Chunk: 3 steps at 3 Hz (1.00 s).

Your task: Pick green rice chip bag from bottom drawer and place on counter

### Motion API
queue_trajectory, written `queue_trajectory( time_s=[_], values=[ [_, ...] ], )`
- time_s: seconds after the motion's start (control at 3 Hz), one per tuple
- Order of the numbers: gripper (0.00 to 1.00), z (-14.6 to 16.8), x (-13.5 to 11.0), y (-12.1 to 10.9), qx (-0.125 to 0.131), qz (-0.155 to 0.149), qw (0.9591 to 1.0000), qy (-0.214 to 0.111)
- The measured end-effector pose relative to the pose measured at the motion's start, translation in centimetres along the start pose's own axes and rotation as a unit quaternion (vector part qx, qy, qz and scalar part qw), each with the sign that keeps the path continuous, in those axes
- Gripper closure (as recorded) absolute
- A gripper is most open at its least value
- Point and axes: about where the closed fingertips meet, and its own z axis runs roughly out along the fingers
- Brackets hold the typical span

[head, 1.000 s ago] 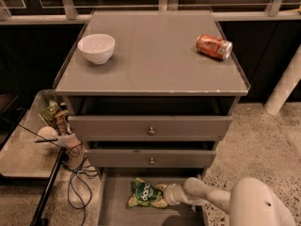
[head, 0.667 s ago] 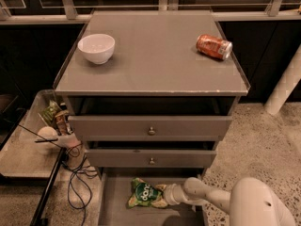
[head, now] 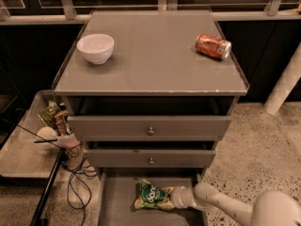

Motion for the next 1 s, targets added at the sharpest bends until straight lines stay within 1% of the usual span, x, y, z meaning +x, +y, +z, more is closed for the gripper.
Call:
queue_trajectory(
  time_s=[0.33,0.67,1.0],
  values=[
    [1.00,-4.7,-0.9,0.4,0.029,-0.015,0.9992,-0.024],
    [1.00,-9.7,-2.2,1.1,0.053,-0.035,0.9969,-0.046],
    [1.00,-14.6,-3.7,1.7,0.073,-0.060,0.9945,-0.047]
  ],
)
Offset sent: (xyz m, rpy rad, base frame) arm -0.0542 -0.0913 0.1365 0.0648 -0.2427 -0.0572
